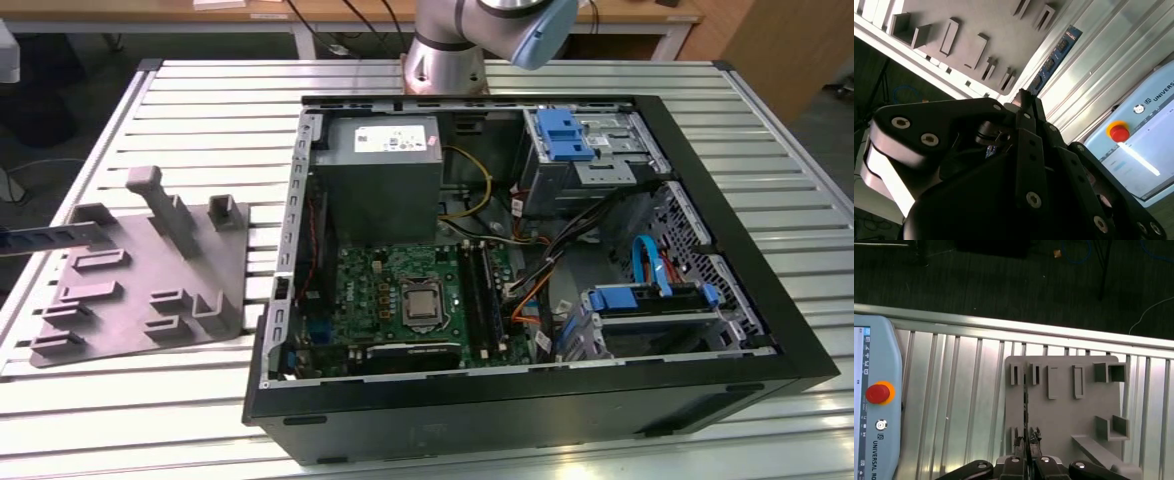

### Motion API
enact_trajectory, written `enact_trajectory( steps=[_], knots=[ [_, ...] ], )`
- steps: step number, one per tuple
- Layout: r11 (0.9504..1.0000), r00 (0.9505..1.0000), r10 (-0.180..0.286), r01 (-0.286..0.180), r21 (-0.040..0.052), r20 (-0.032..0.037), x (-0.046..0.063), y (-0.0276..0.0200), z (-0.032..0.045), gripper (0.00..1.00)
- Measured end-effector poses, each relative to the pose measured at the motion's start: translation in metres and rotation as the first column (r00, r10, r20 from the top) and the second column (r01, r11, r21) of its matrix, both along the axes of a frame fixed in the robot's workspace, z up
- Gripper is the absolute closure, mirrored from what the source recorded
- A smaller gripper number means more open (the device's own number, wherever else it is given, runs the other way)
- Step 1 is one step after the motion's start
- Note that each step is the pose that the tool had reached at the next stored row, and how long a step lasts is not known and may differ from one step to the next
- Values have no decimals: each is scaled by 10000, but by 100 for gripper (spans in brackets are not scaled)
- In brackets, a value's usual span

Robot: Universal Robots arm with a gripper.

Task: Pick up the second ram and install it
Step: 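Pick up the second ram and move it above second insertion slot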

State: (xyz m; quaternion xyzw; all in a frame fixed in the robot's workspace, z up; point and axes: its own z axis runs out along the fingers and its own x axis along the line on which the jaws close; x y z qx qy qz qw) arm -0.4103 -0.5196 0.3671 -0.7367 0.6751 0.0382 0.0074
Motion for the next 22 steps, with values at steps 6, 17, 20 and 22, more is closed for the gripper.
enact_trajectory(
  steps=[6, 17, 20, 22],
  knots=[
    [10000, 10000, -24, 24, 0, -1, 136, 18, 0, 86],
    [10000, 10000, -37, 37, -2, -18, 407, 48, 23, 86],
    [10000, 10000, -37, 37, 4, -17, 408, 48, 101, 86],
    [9999, 9999, -106, 106, 10, -15, 408, 49, 112, 86]
  ],
)
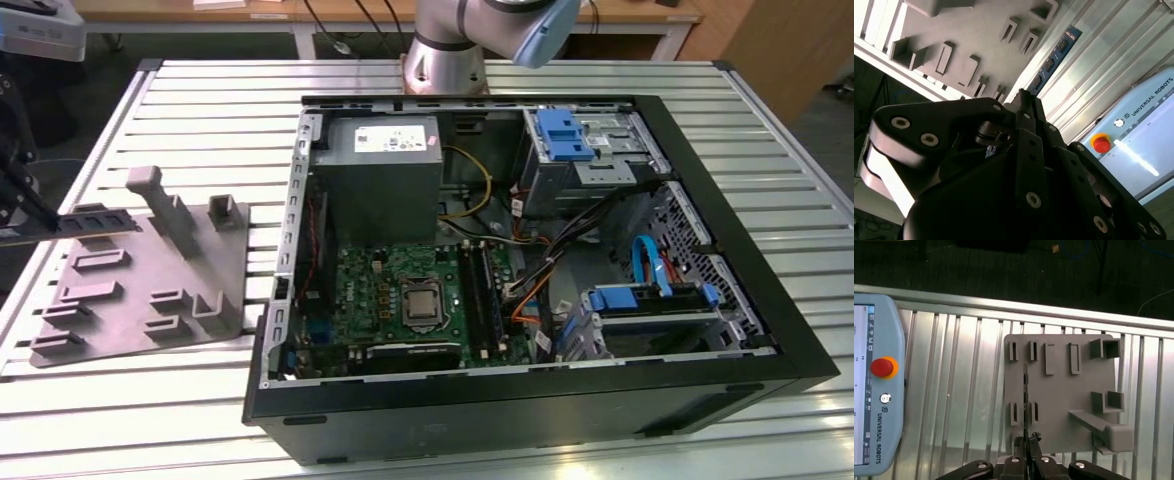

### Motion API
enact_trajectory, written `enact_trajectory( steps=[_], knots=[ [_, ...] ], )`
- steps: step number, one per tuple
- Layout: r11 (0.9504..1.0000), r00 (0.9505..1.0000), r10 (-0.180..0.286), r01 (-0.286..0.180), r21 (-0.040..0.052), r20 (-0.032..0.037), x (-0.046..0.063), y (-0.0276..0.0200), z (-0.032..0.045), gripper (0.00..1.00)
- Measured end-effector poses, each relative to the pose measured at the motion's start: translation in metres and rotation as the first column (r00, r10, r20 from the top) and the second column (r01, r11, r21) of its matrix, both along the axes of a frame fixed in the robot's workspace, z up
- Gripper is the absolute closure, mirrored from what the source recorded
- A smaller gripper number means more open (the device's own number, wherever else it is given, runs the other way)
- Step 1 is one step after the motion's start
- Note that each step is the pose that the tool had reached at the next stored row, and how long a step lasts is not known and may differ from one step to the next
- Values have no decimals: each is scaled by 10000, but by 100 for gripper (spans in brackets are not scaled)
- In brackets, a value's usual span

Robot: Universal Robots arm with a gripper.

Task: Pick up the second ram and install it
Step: 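Pick up the second ram and move it above second insertion slot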

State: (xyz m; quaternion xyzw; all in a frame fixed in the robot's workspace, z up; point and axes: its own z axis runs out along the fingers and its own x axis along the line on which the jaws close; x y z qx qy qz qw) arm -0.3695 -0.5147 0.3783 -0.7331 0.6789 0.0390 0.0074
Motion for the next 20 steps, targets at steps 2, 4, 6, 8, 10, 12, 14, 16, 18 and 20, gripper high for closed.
enact_trajectory(
  steps=[2, 4, 6, 8, 10, 12, 14, 16, 18, 20],
  knots=[
    [9995, 9995, -310, 310, -2, -2, 0, 0, 2, 86],
    [9980, 9980, -640, 640, -2, -2, 1, 0, 1, 86],
    [9970, 9970, -774, 774, -1, -1, 6, 0, 0, 86],
    [9968, 9968, -804, 804, 2, -2, 37, 0, 0, 86],
    [9968, 9968, -805, 805, 5, -6, 94, 0, -1, 86],
    [9968, 9968, -805, 805, 5, -17, 167, 0, -2, 86],
    [9968, 9967, -805, 805, 3, -40, 260, 0, -3, 86],
    [9967, 9967, -806, 806, 1, -67, 350, 0, -3, 86],
    [9968, 9967, -805, 805, -1, -94, 441, 0, -5, 86],
    [9968, 9967, -805, 805, -3, -122, 533, 0, -6, 86]
  ],
)
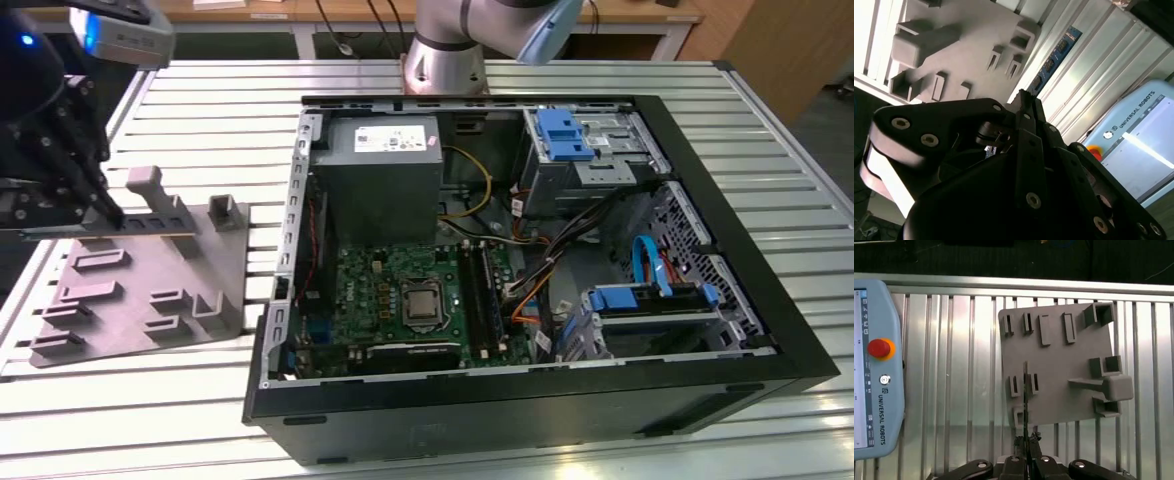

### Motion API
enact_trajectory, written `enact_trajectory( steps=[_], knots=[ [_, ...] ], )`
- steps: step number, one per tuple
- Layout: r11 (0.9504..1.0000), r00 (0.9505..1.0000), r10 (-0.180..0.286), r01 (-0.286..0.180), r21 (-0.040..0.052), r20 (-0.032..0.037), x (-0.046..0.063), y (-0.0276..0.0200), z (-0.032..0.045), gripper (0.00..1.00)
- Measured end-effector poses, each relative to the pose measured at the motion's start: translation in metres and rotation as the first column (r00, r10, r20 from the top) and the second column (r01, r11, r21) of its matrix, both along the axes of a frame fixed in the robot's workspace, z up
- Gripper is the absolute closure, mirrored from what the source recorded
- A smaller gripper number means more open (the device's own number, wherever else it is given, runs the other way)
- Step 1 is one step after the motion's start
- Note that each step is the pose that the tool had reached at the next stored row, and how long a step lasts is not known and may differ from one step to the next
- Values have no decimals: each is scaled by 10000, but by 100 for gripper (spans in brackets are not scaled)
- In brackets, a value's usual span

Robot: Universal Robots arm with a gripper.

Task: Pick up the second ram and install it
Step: 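Pick up the second ram and move it above second insertion slot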

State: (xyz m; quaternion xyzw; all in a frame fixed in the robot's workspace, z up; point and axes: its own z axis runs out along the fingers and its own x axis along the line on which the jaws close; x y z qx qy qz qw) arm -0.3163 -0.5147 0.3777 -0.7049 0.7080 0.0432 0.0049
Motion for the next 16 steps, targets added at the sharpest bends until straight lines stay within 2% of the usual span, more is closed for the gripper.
enact_trajectory(
  steps=[7, 16],
  knots=[
    [10000, 9999, -1, 1, 1, -119, 316, 0, -5, 86],
    [10000, 9995, -1, 1, -1, -321, 721, 0, -19, 86]
  ],
)
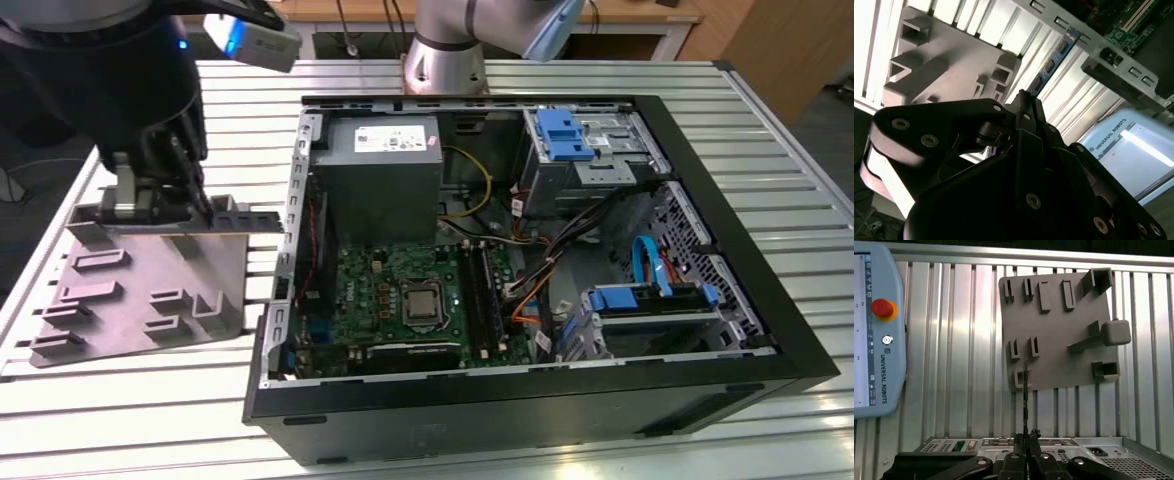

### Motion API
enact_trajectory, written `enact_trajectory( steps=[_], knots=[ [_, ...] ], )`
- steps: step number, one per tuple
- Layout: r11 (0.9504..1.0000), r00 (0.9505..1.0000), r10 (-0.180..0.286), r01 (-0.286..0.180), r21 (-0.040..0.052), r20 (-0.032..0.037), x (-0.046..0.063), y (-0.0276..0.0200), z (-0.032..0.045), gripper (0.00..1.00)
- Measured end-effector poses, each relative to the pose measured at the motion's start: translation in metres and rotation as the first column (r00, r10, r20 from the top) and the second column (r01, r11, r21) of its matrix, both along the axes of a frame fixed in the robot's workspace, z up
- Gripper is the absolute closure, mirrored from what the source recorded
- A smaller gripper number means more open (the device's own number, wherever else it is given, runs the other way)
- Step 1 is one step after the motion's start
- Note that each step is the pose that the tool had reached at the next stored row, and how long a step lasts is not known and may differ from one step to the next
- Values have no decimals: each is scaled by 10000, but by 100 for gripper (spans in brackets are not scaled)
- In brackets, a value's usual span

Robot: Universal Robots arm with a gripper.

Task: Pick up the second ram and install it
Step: 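Pick up the second ram and move it above second insertion slot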

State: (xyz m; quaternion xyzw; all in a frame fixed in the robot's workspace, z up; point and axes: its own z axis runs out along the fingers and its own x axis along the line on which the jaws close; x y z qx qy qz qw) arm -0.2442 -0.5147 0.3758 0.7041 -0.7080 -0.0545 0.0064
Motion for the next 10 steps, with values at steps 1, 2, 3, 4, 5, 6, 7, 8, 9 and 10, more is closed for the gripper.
enact_trajectory(
  steps=[1, 2, 3, 4, 5, 6, 7, 8, 9, 10],
  knots=[
    [10000, 10000, 1, -1, 0, -25, 44, 0, -3, 86],
    [10000, 10000, 2, -2, 1, -52, 89, 0, -6, 86],
    [10000, 10000, 2, -2, -1, -82, 134, 0, -10, 86],
    [10000, 9999, 1, -1, 0, -113, 178, 0, -16, 86],
    [10000, 9999, 0, 0, 1, -145, 225, 0, -24, 86],
    [10000, 9998, 1, -1, 1, -178, 270, 0, -30, 86],
    [10000, 9998, 1, -1, 1, -213, 315, 0, -37, 86],
    [10000, 9997, 1, -1, 0, -248, 359, 0, -44, 86],
    [10000, 9996, 0, 0, 0, -283, 404, 0, -51, 86],
    [10000, 9995, 1, -1, 2, -319, 450, 0, -59, 86]
  ],
)
